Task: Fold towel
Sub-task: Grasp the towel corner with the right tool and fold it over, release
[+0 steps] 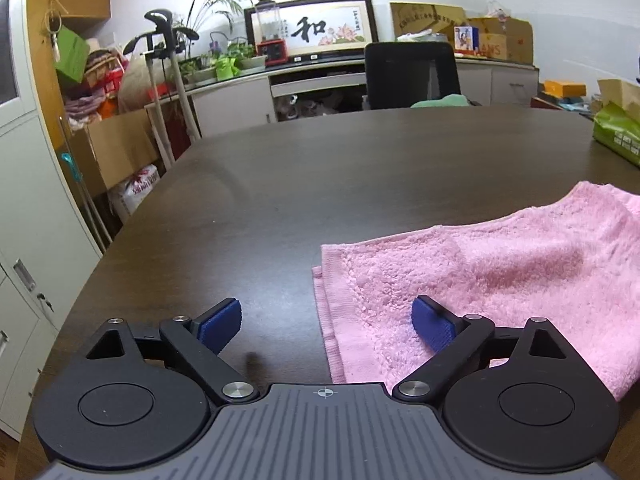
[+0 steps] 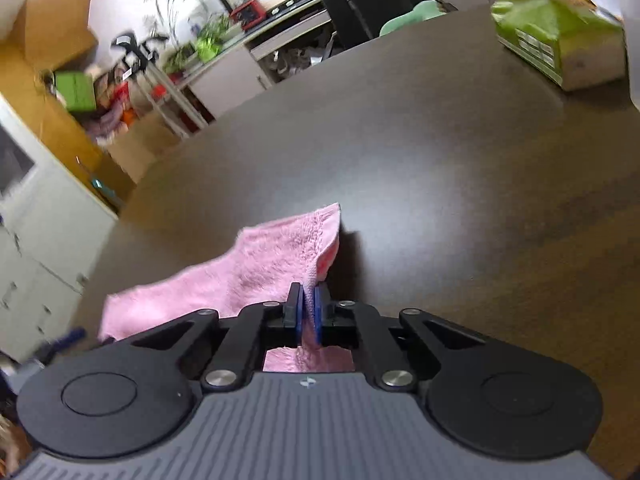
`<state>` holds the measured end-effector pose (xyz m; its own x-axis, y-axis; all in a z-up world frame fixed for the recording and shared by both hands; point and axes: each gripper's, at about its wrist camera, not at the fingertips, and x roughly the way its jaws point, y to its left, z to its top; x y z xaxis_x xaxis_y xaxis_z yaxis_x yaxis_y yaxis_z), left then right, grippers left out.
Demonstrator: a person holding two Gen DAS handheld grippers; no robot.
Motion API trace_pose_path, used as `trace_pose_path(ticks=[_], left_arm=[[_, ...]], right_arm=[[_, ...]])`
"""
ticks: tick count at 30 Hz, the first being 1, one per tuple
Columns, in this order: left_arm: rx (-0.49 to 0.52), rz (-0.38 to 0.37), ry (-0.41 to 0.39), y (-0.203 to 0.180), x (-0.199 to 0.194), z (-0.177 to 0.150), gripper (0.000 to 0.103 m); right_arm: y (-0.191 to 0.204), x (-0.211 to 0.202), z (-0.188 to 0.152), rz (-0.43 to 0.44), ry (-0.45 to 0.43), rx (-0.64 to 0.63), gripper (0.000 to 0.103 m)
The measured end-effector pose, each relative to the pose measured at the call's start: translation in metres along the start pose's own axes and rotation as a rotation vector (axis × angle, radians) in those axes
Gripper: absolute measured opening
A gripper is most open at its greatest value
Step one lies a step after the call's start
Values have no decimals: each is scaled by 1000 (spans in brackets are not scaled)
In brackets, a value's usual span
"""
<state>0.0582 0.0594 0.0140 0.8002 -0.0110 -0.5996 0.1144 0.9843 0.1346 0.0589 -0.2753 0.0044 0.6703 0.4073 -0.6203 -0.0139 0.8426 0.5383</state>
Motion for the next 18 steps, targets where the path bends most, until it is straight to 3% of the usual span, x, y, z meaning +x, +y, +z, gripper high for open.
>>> trace_pose_path(ticks=[5, 10, 14, 18], left_arm=[[-1, 21, -14, 2, -5, 1, 94], [-77, 54, -88, 23, -22, 6, 95], [-129, 32, -117, 41, -32, 7, 95], [-87, 60, -143, 45, -39, 4, 98]], right_arm=[[-9, -12, 3, 1, -33, 21, 5], [-7, -20, 4, 35, -54, 26, 5], [8, -24, 9, 65, -66, 11, 5], [33, -26, 15, 119, -65, -13, 5]])
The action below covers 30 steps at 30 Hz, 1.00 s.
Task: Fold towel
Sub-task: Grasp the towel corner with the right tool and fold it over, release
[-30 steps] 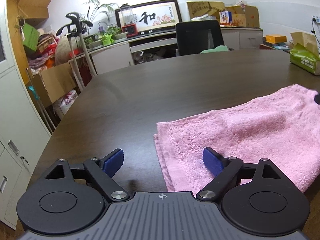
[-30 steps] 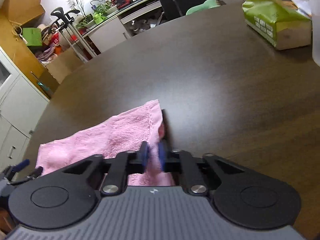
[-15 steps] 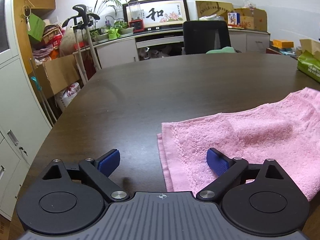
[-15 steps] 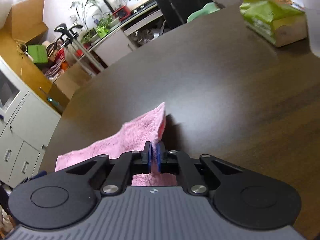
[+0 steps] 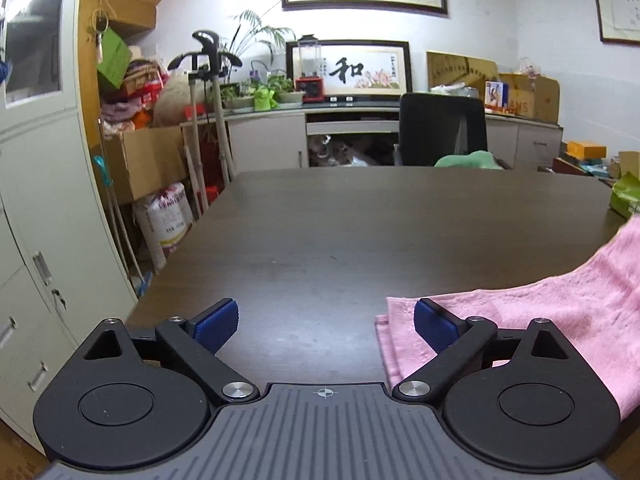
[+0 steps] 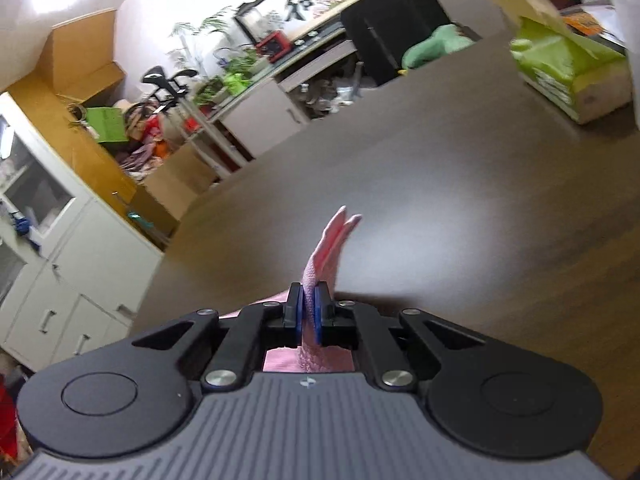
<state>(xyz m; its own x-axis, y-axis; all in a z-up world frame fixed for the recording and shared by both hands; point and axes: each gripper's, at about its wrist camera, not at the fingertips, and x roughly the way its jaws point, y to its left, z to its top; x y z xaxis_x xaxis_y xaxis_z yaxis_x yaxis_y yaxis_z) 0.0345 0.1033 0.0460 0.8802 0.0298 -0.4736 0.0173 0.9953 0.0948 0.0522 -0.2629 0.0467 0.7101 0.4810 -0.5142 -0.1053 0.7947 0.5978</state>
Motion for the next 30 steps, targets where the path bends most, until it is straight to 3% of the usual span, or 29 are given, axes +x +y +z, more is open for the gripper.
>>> trace_pose_path(ticks=[6, 14, 25, 30], left_arm=[[94, 40, -35, 2, -6, -10, 99], [73, 40, -14, 15, -7, -12, 100], [96, 57, 87, 17, 2, -19, 100], [77, 92, 88, 22, 1, -20, 100]], right_arm=[[57, 25, -1, 78, 61, -73, 6], [126, 91, -25, 129, 177, -138, 6], [174, 136, -64, 130, 265, -190, 6], [187, 144, -74, 104, 300, -221, 10]])
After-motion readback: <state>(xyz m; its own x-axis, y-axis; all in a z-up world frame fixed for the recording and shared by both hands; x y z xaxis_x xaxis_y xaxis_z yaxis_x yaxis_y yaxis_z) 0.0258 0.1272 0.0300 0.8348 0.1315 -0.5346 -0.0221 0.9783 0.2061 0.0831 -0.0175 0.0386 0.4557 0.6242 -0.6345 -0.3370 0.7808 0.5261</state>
